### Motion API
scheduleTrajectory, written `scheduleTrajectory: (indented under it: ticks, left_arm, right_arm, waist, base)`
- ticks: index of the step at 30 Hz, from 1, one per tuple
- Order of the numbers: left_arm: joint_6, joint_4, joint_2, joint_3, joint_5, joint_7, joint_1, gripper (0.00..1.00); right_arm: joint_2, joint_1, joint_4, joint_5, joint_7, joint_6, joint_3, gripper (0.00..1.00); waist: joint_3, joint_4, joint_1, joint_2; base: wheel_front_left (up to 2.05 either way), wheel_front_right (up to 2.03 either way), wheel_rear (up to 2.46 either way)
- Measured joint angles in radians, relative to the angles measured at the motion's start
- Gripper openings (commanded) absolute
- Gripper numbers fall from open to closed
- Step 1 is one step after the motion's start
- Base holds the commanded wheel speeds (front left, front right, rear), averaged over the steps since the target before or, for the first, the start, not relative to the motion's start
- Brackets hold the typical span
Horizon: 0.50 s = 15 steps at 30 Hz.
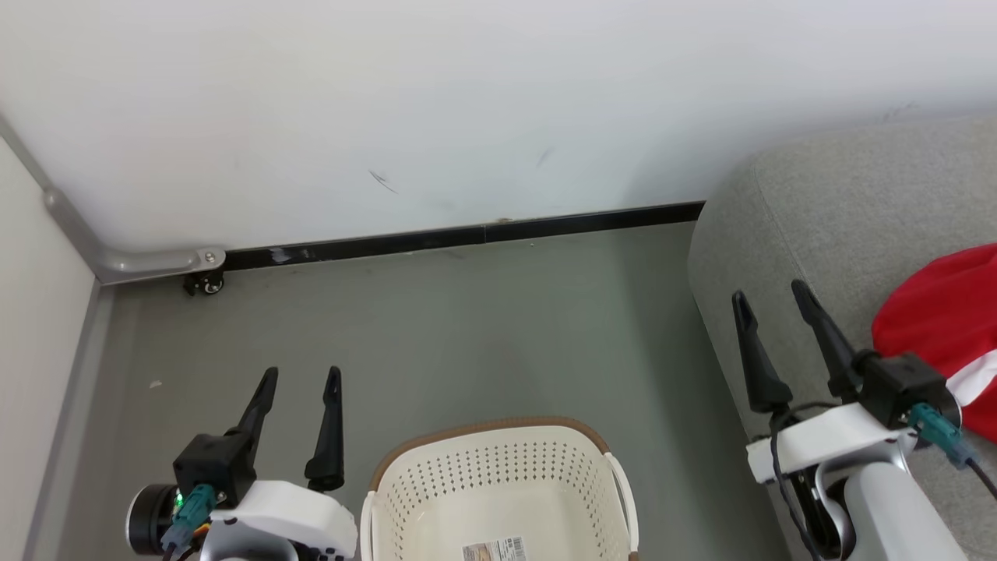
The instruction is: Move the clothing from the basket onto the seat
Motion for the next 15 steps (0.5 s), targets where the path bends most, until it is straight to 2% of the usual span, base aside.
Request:
scheduleTrajectory:
  ticks: [7,15]
  left_arm:
    - [0.030,-0.002,-0.011,0.034,0.002,0.000,0.035,1.00]
    - [0.038,-0.013,-0.017,0.056,0.010,0.000,0.057,1.00]
  right_arm:
    - [0.015,0.070,-0.026,-0.023,0.009,0.000,-0.012,1.00]
    - [0.029,0.122,-0.060,-0.033,0.018,0.000,-0.016,1.00]
  waist:
    - [-0.026,0.011,0.0000,0.0000]
    - [-0.046,0.017,0.0000,0.0000]
  base:
    - [0.00,0.00,0.00]
    - [0.00,0.00,0.00]
